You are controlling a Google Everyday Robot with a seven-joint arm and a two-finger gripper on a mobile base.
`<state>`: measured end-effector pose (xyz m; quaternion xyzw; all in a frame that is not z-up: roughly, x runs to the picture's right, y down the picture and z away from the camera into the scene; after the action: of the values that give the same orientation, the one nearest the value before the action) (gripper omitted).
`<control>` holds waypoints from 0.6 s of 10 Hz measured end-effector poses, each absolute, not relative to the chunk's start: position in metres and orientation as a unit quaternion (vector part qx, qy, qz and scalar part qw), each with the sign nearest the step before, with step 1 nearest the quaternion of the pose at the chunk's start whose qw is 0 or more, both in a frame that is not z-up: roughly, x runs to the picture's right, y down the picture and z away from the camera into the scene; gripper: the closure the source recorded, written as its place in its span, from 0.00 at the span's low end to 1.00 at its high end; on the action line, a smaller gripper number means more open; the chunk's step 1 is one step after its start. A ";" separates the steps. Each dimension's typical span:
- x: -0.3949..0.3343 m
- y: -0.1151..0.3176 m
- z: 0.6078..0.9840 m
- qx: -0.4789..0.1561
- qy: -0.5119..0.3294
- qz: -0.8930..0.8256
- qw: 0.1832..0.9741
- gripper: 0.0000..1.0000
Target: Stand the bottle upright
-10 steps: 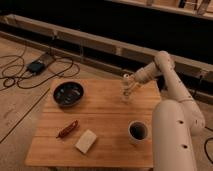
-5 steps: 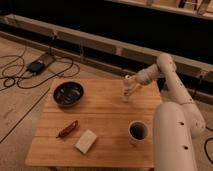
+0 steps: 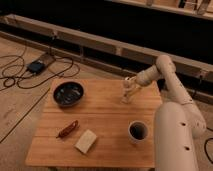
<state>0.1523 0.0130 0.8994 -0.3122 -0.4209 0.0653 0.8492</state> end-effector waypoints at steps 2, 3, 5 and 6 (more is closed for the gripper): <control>0.153 0.014 0.900 -0.311 -0.421 0.064 0.850 0.34; 0.153 0.015 0.900 -0.311 -0.421 0.063 0.850 0.34; 0.154 0.015 0.900 -0.308 -0.421 0.062 0.851 0.34; 0.154 0.015 0.901 -0.307 -0.420 0.062 0.852 0.34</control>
<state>0.1542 0.0151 0.9014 -0.3065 -0.4202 0.0619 0.8519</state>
